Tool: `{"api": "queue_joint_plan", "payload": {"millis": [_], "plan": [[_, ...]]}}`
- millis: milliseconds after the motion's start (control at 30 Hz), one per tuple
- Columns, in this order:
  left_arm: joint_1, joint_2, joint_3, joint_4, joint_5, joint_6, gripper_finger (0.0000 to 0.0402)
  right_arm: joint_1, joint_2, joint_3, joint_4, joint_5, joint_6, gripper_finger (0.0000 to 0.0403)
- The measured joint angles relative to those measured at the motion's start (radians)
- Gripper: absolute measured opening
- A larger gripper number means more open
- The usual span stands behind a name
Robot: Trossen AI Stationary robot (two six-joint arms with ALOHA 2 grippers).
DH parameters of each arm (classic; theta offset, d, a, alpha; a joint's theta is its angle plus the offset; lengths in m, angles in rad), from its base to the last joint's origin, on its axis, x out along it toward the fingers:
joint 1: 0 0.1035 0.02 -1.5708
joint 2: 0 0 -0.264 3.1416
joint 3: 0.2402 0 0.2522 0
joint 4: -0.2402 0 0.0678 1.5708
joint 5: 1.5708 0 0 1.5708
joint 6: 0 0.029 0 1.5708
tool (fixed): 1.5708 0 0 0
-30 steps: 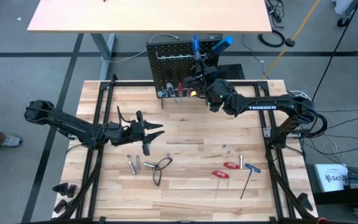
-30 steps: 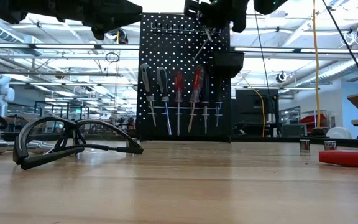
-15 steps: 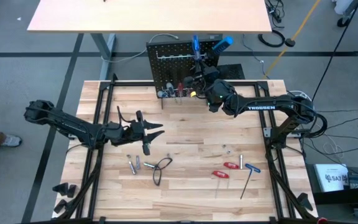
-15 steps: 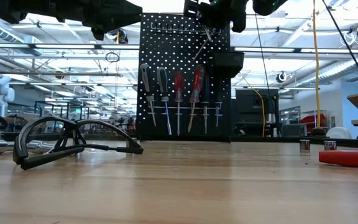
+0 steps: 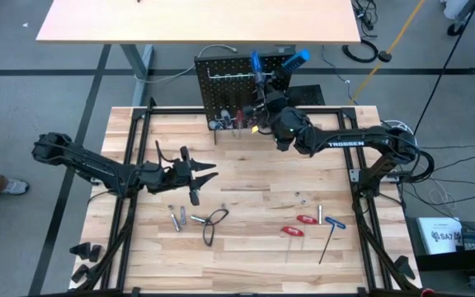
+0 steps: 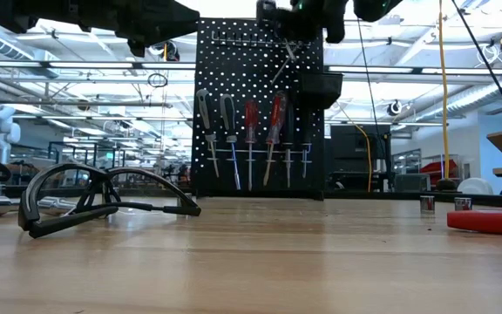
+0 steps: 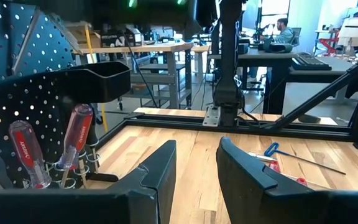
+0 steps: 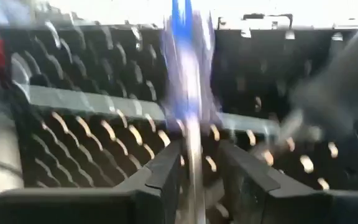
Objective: Hang tools onto peg board
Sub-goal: Hang the blue screwdriver on the peg board
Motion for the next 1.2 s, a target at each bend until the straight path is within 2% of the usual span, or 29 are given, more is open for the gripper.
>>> {"api": "queue_joint_plan", "payload": {"millis": [267,533,667,900,1200], "plan": [[0.001,0.0,0.0,-0.021,-0.013,0.003,0.0118,-0.003,0.001,0.0,-0.075,0.034,0.018,0.0156],[0.0,0.0,0.0,-0.022,-0.017,0.002,0.0118,-0.003,0.001,0.0,-0.118,0.027,0.021,0.0187],[0.0,0.0,0.0,-0.023,-0.017,0.003,0.0118,0.005,0.001,0.0,-0.136,0.037,-0.04,0.0195],[0.0,0.0,0.0,-0.026,-0.018,0.004,0.0118,0.023,0.0,0.0,-0.154,0.144,-0.121,0.0197],[0.001,0.0,0.0,-0.026,-0.022,0.004,0.0118,0.03,-0.001,0.002,-0.15,0.147,-0.118,0.0197]]}}
